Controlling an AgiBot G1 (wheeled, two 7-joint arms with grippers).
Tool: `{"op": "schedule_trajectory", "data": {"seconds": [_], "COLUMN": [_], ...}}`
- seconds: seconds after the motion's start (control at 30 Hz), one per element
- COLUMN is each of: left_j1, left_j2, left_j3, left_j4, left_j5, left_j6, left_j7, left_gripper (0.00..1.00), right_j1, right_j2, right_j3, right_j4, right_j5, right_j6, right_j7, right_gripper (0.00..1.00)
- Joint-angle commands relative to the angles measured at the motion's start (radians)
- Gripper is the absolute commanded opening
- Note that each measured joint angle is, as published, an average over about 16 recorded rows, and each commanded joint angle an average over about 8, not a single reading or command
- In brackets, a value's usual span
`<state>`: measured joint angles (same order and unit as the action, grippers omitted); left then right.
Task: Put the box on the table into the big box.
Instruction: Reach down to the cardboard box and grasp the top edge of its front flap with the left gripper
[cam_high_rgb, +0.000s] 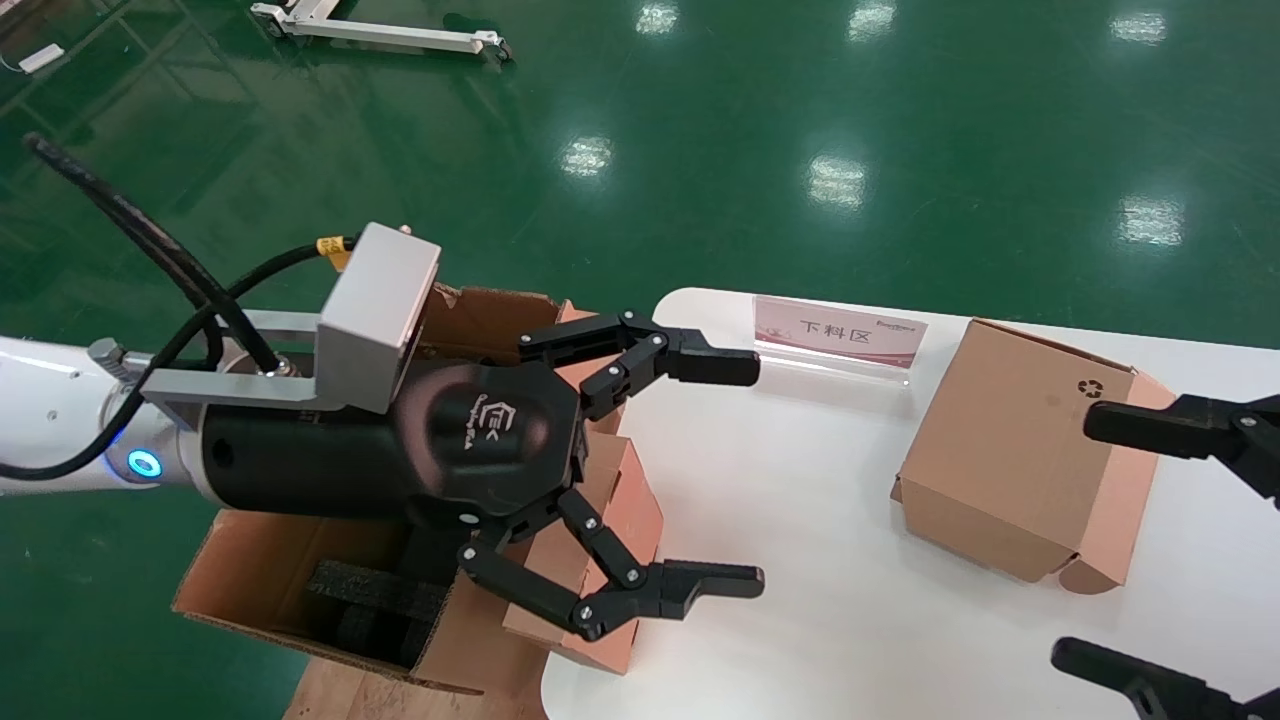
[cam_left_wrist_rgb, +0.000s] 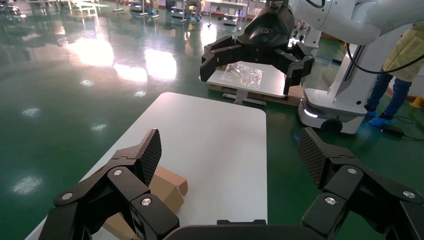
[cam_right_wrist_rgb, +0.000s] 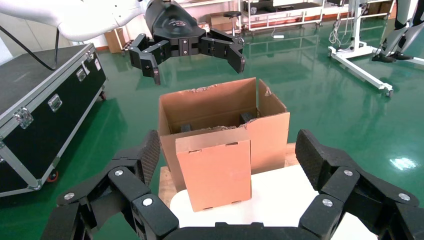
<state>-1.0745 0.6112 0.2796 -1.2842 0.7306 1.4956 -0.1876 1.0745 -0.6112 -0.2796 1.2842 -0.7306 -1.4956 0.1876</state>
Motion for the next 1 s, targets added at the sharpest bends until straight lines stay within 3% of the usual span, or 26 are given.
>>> {"op": "schedule_trajectory", "data": {"seconds": [0.03, 0.37, 0.7, 1.0], "left_j1": [0.0, 0.002, 0.015, -0.03], "left_j2": [0.0, -0.007, -0.064, -0.112], "left_j3": [0.0, 0.002, 0.036, 0.072], "left_j4": [0.0, -0.001, -0.014, -0.027], "left_j5": [0.0, 0.033, 0.254, 0.352], "left_j6": [0.0, -0.027, -0.222, -0.303], "left_j7": [0.0, -0.046, -0.371, -0.587], "left_gripper": [1.0, 1.0, 1.0, 1.0], "right_j1": [0.0, 0.0, 0.0, 0.0], "right_j2": [0.0, 0.0, 0.0, 0.0], "right_j3": [0.0, 0.0, 0.0, 0.0], "right_j4": [0.0, 0.0, 0.0, 0.0], "right_j5": [0.0, 0.0, 0.0, 0.0], "right_j6": [0.0, 0.0, 0.0, 0.0], "right_j7": [0.0, 0.0, 0.0, 0.0], "right_gripper": [1.0, 1.0, 1.0, 1.0]}}
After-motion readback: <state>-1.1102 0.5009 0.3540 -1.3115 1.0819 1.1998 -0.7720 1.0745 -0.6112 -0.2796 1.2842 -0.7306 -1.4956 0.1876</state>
